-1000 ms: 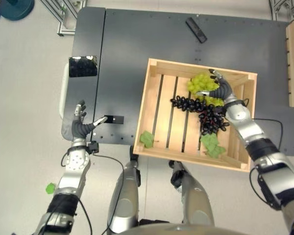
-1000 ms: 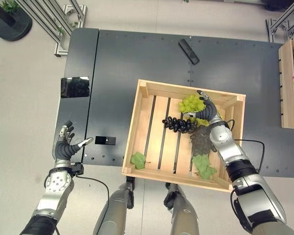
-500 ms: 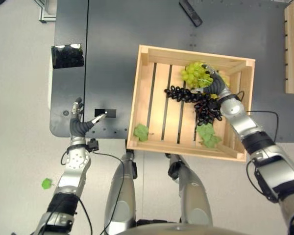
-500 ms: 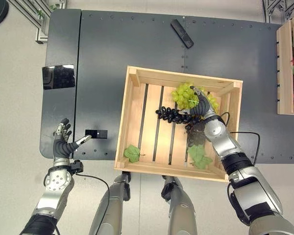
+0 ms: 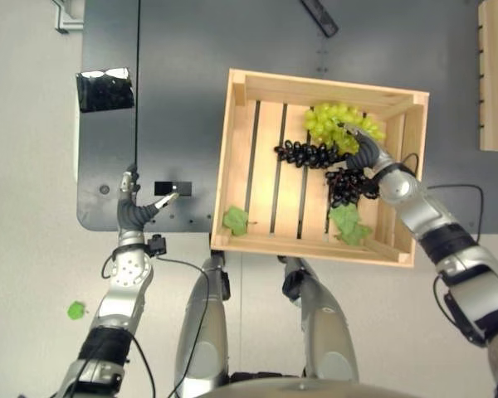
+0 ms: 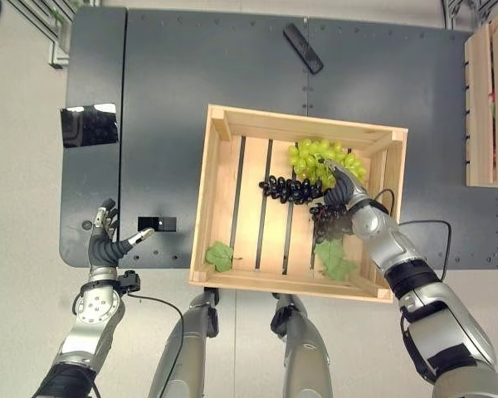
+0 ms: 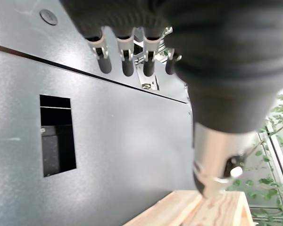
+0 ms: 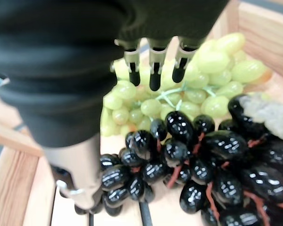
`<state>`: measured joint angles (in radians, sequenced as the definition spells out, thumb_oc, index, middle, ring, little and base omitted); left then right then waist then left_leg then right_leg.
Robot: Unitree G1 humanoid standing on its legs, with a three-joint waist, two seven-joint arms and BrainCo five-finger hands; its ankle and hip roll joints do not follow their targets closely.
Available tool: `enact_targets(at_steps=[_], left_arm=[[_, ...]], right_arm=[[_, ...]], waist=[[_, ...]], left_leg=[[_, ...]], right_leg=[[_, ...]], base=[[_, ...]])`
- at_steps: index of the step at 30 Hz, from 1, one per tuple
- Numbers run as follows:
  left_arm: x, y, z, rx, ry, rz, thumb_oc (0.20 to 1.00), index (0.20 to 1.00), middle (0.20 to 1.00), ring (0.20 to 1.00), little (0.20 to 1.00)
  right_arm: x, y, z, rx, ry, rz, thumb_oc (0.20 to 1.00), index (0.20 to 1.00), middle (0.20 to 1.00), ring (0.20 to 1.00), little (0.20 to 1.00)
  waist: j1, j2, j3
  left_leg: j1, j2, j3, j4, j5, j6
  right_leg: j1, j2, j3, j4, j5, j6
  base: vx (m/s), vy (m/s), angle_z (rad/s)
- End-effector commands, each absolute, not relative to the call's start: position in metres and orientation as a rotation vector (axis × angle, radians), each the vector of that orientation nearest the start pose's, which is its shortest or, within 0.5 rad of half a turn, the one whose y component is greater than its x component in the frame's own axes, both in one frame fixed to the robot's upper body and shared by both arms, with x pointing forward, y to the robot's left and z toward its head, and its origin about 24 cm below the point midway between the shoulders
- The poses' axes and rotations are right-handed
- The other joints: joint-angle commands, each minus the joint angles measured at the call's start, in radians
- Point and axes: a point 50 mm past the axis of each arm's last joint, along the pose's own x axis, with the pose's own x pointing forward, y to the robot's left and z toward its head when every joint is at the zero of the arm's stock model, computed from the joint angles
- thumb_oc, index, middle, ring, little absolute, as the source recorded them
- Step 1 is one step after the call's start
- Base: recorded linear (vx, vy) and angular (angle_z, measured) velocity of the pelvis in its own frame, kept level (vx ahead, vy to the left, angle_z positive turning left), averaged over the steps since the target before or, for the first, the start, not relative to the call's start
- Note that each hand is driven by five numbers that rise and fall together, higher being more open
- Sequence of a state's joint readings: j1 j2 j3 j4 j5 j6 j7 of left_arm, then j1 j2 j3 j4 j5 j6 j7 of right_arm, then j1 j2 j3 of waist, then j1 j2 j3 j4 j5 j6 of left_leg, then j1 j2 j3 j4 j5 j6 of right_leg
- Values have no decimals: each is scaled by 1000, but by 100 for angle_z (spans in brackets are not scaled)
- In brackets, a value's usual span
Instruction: Pick up the fruits from the basket on one side to the basket on the other side
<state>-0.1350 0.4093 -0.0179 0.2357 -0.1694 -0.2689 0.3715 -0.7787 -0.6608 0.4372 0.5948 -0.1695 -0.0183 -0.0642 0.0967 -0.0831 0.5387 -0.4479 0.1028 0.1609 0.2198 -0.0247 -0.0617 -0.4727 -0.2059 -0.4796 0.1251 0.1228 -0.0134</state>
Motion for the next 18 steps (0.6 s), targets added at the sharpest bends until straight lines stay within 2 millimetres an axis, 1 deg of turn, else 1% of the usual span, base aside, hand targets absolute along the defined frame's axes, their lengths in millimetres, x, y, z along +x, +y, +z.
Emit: enact_targets(at_steps=[1,11,12,14,18], left_arm=[[263,246,86,225,-302,364,1000,1000,1000,1000,1000],[267,243,86,225,-295,362,1000,1000,1000,1000,1000],[267,243,86,225,-295,365,1000,1000,1000,1000,1000],[267,243,87,226,-297,365,1000,1000,1000,1000,1000],[267,243,88,228,-302,369,1000,1000,1000,1000,1000]], right_arm=[[379,-209,169,-1087,-188,79,1000,1000,1000,1000,1000],[377,-199,157,-1021,-179,88,1000,1000,1000,1000,1000],[376,-197,153,-1003,-176,90,1000,1000,1000,1000,1000],[374,-193,150,-1003,-181,107,1000,1000,1000,1000,1000],[369,-192,145,-1032,-173,141,1000,1000,1000,1000,1000]], waist=[[21,-2,-19],[19,-8,-19],[17,-11,-19],[17,-12,-19],[15,-16,-19]], left_leg=[[28,22,-38,-44,20,-49],[10,22,-43,-46,24,-48],[10,21,-42,-49,25,-47],[10,21,-41,-52,25,-47],[6,19,-40,-51,25,-47]], right_leg=[[26,-123,12,91,-18,194],[14,-123,7,92,-18,196],[14,-122,5,89,-16,198],[11,-123,5,87,-13,200],[10,-124,4,84,-11,200]], base=[[68,-20,2],[0,0,0],[0,0,0],[0,0,0],[0,0,0]])
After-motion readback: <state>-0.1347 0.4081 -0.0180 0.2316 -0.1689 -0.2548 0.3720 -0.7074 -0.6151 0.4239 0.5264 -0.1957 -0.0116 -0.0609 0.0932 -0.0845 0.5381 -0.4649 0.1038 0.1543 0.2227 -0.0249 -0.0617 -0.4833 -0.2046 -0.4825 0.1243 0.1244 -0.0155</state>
